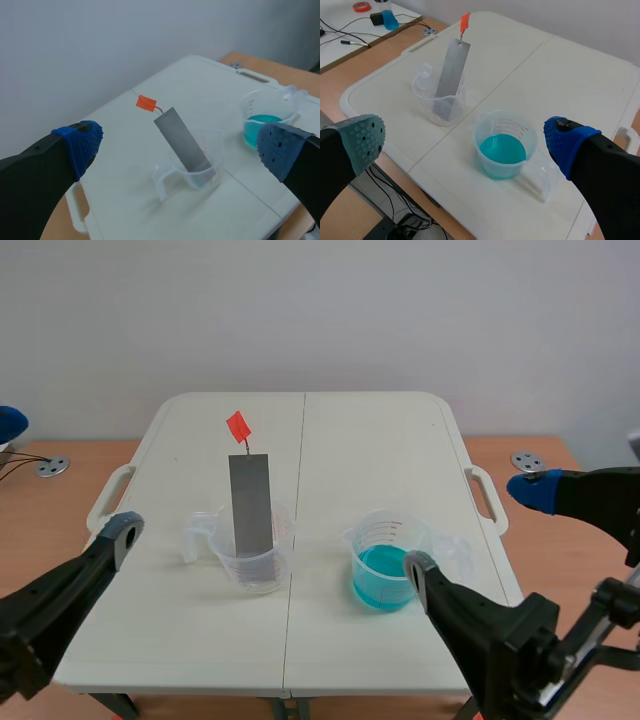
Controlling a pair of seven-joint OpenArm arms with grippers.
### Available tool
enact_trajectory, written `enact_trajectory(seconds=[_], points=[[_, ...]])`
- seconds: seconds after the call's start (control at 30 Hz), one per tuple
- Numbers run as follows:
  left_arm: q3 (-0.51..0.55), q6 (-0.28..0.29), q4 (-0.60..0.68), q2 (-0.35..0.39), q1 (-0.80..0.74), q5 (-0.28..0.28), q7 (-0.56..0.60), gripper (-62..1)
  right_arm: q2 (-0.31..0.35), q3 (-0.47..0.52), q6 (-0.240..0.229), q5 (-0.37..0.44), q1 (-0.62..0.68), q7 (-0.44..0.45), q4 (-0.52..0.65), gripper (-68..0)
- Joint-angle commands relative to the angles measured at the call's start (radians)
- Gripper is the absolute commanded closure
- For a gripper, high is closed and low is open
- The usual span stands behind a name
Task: Hold the metal plate by the orange handle, dip it into the blue solution, take it out and point at it, then put the plate back in the beaker on the left.
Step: 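Return to the home posture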
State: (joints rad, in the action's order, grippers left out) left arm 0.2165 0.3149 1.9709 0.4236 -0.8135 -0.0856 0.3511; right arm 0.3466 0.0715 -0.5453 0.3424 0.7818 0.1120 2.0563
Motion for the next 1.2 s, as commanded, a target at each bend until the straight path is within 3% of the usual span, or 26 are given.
enact_trajectory(seconds=[0.0,0.13,1.17], points=[[-0.011,-0.005,0.0,-0.014,0.021,-0.001,0.018,-62.3,0.011,0.009,0.003,0.001,-0.017,0.018,0.02,-66.5],[-0.045,-0.004,0.0,-0.032,0.039,0.027,0.016,-62.3,0.01,0.008,0.003,0.001,-0.018,0.017,0.02,-66.5],[-0.062,-0.005,0.0,-0.033,0.042,0.027,0.014,-62.3,0.01,0.008,0.003,0.001,-0.018,0.013,0.019,-66.4]])
